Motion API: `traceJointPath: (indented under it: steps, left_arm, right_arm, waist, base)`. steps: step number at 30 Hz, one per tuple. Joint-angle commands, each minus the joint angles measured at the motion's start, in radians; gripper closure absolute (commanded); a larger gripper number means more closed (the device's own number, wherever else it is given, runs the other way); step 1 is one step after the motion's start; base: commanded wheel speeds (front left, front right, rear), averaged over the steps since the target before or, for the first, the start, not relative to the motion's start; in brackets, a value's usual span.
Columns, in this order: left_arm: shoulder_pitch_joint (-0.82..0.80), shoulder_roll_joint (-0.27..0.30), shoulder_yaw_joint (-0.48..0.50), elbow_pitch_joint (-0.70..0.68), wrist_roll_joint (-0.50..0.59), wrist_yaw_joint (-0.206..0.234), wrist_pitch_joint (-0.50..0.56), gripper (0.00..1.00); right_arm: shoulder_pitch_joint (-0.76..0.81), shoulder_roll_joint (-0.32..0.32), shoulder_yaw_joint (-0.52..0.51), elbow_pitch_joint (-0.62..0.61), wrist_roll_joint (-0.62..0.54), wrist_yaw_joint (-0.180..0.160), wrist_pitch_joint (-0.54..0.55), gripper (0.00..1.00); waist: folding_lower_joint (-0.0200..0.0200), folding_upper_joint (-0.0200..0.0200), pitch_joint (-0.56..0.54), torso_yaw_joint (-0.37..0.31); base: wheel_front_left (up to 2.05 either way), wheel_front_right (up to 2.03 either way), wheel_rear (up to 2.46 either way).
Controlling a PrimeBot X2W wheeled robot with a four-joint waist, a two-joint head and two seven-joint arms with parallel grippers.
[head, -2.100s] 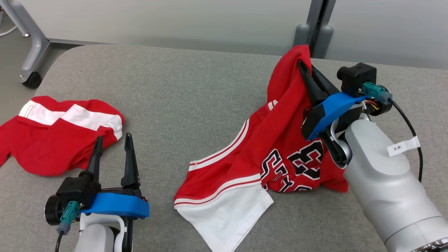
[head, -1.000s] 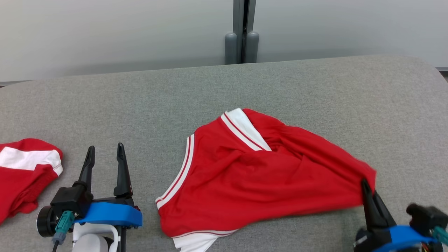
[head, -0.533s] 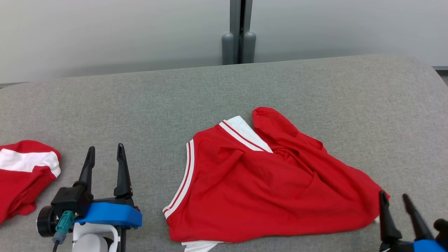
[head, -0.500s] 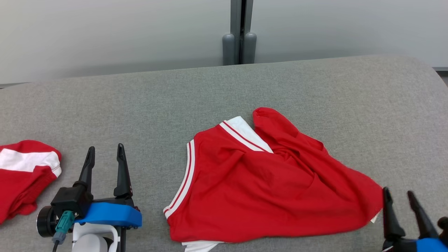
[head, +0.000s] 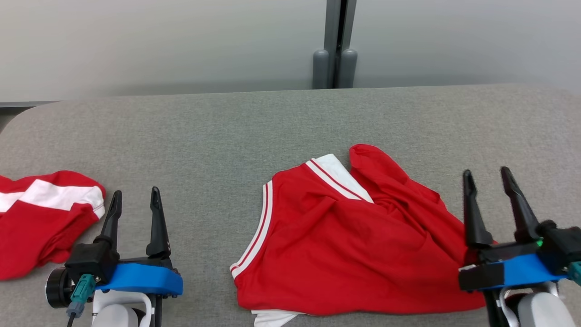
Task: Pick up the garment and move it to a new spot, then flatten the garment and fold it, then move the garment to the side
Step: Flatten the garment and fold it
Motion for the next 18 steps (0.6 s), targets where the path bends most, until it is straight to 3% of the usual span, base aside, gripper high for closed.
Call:
traceJointPath:
  steps: [1, 13, 18]
  left_arm:
    - [0.001, -0.001, 0.005, -0.004, 0.008, -0.002, -0.003, 0.0]
    - [0.005, -0.001, 0.004, -0.017, 0.025, -0.001, -0.003, 0.0]
    - [-0.031, 0.002, -0.07, -0.028, 0.076, -0.01, -0.003, 0.0]
  right_arm:
    - [-0.026, 0.006, 0.024, 0.008, -0.022, 0.0, -0.01, 0.0]
    - [-0.065, 0.017, 0.093, 0.088, -0.066, 0.0, -0.026, 0.0]
    - [-0.083, 0.018, 0.082, 0.101, -0.069, 0.0, -0.027, 0.0]
  waist:
    - [0.0, -0.0001, 0.001, 0.011]
    - [0.0, -0.0001, 0.003, 0.049]
    - [0.0, -0.0001, 0.009, 0.048]
  base:
    - [0.0, 0.0, 0.0]
    - [0.0, 0.0, 0.0]
    - [0.0, 0.0, 0.0]
